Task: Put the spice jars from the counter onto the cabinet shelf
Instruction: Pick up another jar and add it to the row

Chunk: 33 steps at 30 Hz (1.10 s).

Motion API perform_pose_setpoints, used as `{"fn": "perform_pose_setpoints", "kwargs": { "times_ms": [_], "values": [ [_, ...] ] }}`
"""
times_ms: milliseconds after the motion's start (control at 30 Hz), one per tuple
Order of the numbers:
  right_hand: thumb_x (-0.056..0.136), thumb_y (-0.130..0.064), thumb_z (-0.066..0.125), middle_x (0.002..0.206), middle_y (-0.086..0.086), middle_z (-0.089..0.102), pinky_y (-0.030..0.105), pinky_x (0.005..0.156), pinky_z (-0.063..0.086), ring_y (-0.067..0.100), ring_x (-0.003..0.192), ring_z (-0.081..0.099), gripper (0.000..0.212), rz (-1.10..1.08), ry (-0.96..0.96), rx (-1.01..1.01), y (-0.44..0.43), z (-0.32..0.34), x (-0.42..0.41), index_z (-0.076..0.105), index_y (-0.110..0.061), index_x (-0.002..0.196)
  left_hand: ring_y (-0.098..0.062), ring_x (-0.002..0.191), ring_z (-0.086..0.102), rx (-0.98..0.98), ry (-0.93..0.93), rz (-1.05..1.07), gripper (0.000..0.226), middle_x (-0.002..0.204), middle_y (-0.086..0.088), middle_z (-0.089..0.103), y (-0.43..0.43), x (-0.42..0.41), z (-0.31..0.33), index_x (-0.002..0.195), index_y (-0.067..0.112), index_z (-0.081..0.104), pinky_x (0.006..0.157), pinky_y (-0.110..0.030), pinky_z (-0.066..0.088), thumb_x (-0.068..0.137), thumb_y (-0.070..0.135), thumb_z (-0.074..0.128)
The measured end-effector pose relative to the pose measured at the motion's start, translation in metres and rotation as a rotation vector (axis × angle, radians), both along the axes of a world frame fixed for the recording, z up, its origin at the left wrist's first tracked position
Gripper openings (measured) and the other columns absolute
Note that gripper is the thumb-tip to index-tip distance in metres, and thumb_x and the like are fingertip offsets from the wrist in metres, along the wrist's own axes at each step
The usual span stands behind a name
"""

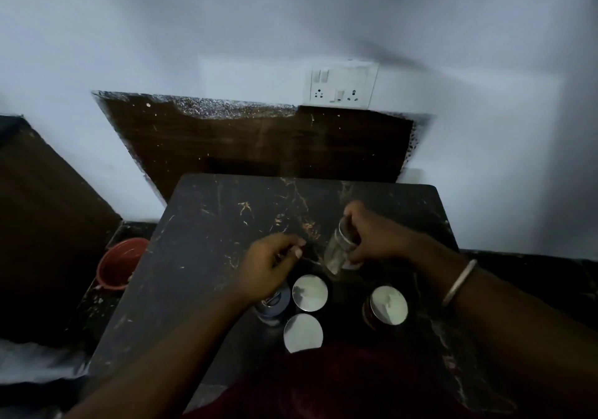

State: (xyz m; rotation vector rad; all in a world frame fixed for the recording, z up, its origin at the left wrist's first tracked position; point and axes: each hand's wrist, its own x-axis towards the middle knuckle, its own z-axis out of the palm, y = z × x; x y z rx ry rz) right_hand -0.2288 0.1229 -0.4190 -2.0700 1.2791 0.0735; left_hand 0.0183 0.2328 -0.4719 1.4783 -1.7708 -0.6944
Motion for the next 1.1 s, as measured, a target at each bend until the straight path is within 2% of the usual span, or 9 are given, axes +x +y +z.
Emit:
{"fn": "perform_pose_setpoints", "kwargs": {
  "times_ms": [100, 233, 367, 500, 633, 700, 800, 933, 1100],
  "values": [
    [0.066, -0.02, 0.093, 0.119, -0.005, 0.06, 0.026, 0.076, 0.058, 0.014, 0.104, 0.066, 0.08, 0.086, -0.234, 0.073, -0.008, 0.077, -0.006, 0.04, -0.038, 0.124, -0.013, 0.113, 0.07, 0.04, 0.326, 0.047, 0.03, 0.124, 0.002, 0.071, -0.013, -0.009, 0.045, 0.132, 0.029, 0.065, 0.096, -0.037, 0.061, 0.103, 0.022, 0.063],
    [0.069, -0.019, 0.087, 0.132, 0.01, 0.06, 0.038, 0.091, 0.059, 0.025, 0.12, 0.065, 0.08, 0.163, -0.651, 0.168, 0.006, 0.135, -0.007, 0.048, -0.02, 0.139, -0.018, 0.126, 0.064, 0.093, 0.576, -0.112, 0.048, 0.138, -0.006, 0.064, -0.023, -0.026, 0.117, 0.147, 0.024, 0.054, 0.097, -0.029, 0.056, 0.1, 0.031, 0.056],
    [0.073, -0.036, 0.08, 0.128, 0.007, 0.063, 0.034, 0.081, 0.06, 0.022, 0.11, 0.068, 0.062, -0.09, -1.011, 0.047, 0.031, 0.141, 0.011, 0.059, -0.031, 0.131, -0.034, 0.13, 0.06, 0.117, 0.924, -0.156, 0.05, 0.152, -0.013, 0.056, -0.02, -0.042, 0.152, 0.149, 0.017, 0.051, 0.101, -0.043, 0.053, 0.101, 0.026, 0.044],
    [0.072, -0.054, 0.076, 0.101, -0.016, 0.07, 0.021, 0.067, 0.057, 0.004, 0.086, 0.071, 0.041, -0.28, -0.98, -0.281, 0.049, 0.14, 0.022, 0.062, -0.038, 0.107, -0.026, 0.123, 0.067, 0.114, 0.962, -0.113, 0.049, 0.141, -0.004, 0.067, -0.017, -0.05, 0.165, 0.148, 0.03, 0.055, 0.095, -0.042, 0.059, 0.101, 0.026, 0.044],
    [0.079, -0.069, 0.06, 0.101, -0.011, 0.066, 0.025, 0.069, 0.057, 0.008, 0.087, 0.067, 0.041, -0.28, -0.807, -0.488, 0.061, 0.144, 0.032, 0.058, -0.038, 0.106, -0.027, 0.125, 0.069, 0.069, 0.943, -0.105, 0.045, 0.141, -0.007, 0.067, -0.014, -0.063, 0.177, 0.146, 0.04, 0.054, 0.099, -0.044, 0.058, 0.103, 0.047, 0.041],
    [0.091, -0.06, 0.051, 0.105, -0.001, 0.065, 0.024, 0.074, 0.053, 0.013, 0.091, 0.066, 0.043, -0.231, -0.897, -0.469, 0.065, 0.146, 0.034, 0.059, -0.024, 0.113, -0.023, 0.127, 0.067, -0.019, 0.891, -0.065, 0.043, 0.143, -0.003, 0.065, -0.014, -0.069, 0.179, 0.145, 0.04, 0.053, 0.102, -0.042, 0.057, 0.104, 0.044, 0.039],
    [0.102, -0.034, 0.045, 0.104, 0.018, 0.064, 0.019, 0.072, 0.053, 0.019, 0.087, 0.066, 0.031, -0.232, -1.171, -0.285, 0.067, 0.147, 0.03, 0.059, -0.01, 0.117, -0.015, 0.12, 0.069, -0.08, 0.937, -0.06, 0.041, 0.137, 0.003, 0.068, -0.013, -0.073, 0.182, 0.142, 0.037, 0.058, 0.092, -0.029, 0.058, 0.106, 0.041, 0.038],
    [0.102, -0.039, 0.043, 0.112, 0.031, 0.061, 0.044, 0.075, 0.056, 0.039, 0.091, 0.064, 0.035, -0.275, -1.37, -0.163, 0.072, 0.139, 0.037, 0.059, -0.014, 0.121, -0.012, 0.114, 0.072, -0.066, 0.968, -0.06, 0.038, 0.128, 0.008, 0.073, -0.01, -0.077, 0.19, 0.139, 0.035, 0.06, 0.088, -0.025, 0.059, 0.108, 0.038, 0.039],
    [0.097, -0.061, 0.054, 0.118, 0.033, 0.06, 0.067, 0.086, 0.05, 0.057, 0.105, 0.058, 0.048, -0.34, -1.431, -0.16, 0.068, 0.131, 0.041, 0.064, -0.022, 0.121, -0.02, 0.105, 0.073, -0.023, 0.997, -0.078, 0.037, 0.124, -0.004, 0.074, -0.005, -0.079, 0.197, 0.136, 0.029, 0.06, 0.084, -0.031, 0.061, 0.104, 0.043, 0.046]
  ]
}}
